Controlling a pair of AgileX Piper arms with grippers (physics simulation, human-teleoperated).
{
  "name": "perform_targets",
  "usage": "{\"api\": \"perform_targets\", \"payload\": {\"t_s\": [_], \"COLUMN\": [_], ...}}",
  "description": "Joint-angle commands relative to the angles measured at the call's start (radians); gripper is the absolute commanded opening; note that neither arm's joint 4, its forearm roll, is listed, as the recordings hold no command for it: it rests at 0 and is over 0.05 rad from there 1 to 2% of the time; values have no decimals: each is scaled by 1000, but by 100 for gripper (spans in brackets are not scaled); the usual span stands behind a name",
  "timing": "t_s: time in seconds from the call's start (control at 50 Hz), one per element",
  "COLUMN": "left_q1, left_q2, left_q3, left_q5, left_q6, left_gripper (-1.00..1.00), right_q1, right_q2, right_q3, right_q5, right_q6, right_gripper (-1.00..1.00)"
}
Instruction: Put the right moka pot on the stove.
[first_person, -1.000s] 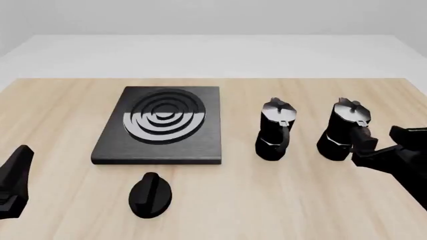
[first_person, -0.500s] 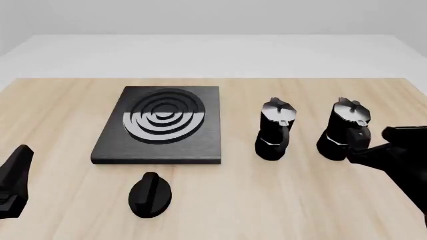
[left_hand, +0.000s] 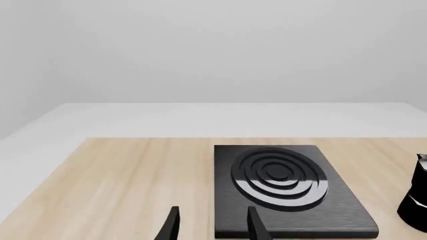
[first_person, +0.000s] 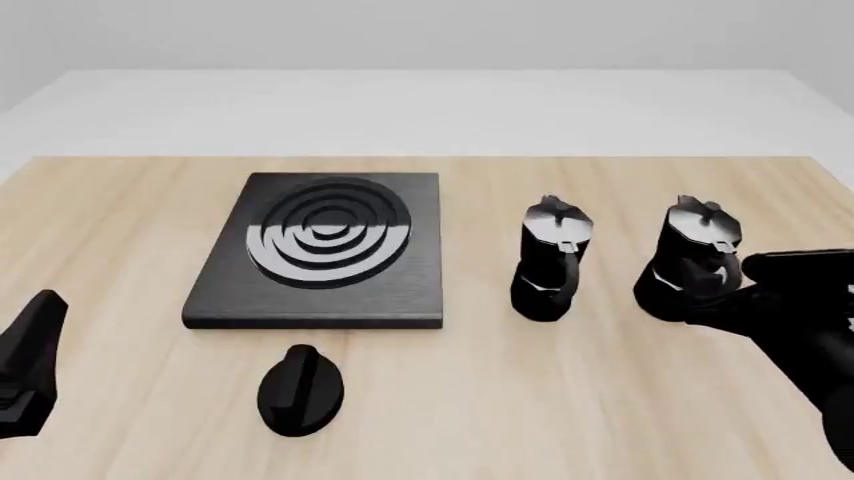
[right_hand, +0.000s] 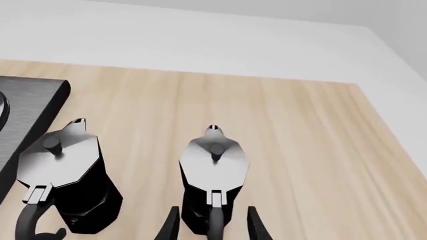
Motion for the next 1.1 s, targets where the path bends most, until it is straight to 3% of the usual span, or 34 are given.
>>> {"api": "perform_targets", "payload": {"t_s": [0.02, 0.24, 0.26, 0.54, 1.1], "left_q1": [0, 0, 0, 0, 0], "left_q2": [0, 0, 0, 0, 0], "left_q3": [0, 0, 0, 0, 0], "left_q5": [0, 0, 0, 0, 0], "left_q6": [0, 0, 0, 0, 0], "left_gripper": [100, 100, 100, 100, 100], "right_q1": [2, -4, -20, -35, 51], "right_q2": [30, 34, 6, -52, -399], "right_q3": [-9, -14, -3, 29, -57], "right_q5": [-14, -16, -15, -22, 298], "right_q6": [-1, 0, -35, -22, -61], "right_gripper": [100, 100, -100, -100, -100]}}
